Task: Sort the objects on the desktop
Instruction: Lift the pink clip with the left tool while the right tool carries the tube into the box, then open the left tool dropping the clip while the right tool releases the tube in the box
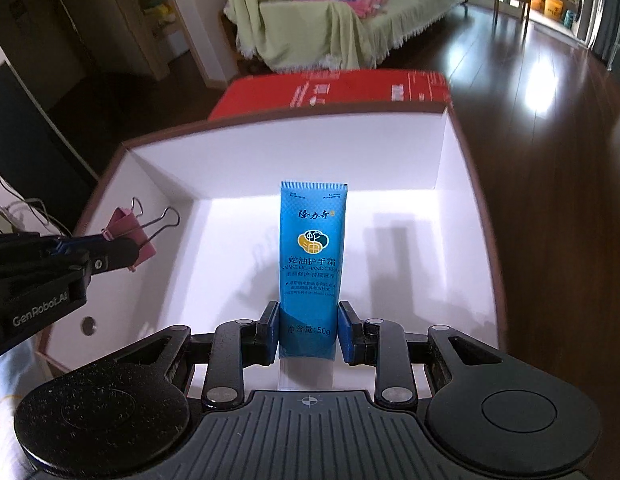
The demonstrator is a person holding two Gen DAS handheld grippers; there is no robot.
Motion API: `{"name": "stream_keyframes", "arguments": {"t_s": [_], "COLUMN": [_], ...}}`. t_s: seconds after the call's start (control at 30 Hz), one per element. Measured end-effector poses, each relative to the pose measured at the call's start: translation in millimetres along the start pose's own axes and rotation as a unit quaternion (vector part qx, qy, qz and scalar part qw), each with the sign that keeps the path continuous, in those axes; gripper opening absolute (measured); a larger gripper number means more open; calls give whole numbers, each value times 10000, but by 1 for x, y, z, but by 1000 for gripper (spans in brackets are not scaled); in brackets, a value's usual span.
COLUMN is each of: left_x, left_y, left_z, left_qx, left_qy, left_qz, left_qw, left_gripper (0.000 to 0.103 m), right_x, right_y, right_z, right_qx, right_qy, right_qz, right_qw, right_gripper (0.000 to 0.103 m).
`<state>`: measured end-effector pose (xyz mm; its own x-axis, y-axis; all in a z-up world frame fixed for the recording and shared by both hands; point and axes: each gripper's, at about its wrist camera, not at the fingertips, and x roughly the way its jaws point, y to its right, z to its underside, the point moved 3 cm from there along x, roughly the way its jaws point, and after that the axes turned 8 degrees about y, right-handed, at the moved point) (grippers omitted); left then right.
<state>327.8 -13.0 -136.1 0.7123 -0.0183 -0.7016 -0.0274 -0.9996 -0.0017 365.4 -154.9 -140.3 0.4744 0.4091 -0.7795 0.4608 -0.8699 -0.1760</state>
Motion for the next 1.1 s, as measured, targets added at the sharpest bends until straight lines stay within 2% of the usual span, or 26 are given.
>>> {"name": "stream_keyframes", "arguments": {"t_s": [0.3,0.57,0.83,1.1], "left_x": [49,84,103,113], "left_y": [1,1,-1,-3], "left_z": [-5,-5,0,-3], "left_qx": [74,82,39,-86], "left_qy": [-393,-645,-807,-803], "left_qz": [-187,-333,-371,-316], "left_qw": [9990,9973,9960,9962], "left_gripper": [5,5,5,7], "right_x": [44,71,90,101], "right_y": [11,19,20,21], "right_z": [-5,-17,-20,-21], "right_qx": [-254,-199,-138,-26], "right_qy": [-328,-472,-606,-663], "right_qz": [52,108,154,251], "right_qw": [9991,9986,9980,9975], "right_gripper": [29,29,29,29]}}
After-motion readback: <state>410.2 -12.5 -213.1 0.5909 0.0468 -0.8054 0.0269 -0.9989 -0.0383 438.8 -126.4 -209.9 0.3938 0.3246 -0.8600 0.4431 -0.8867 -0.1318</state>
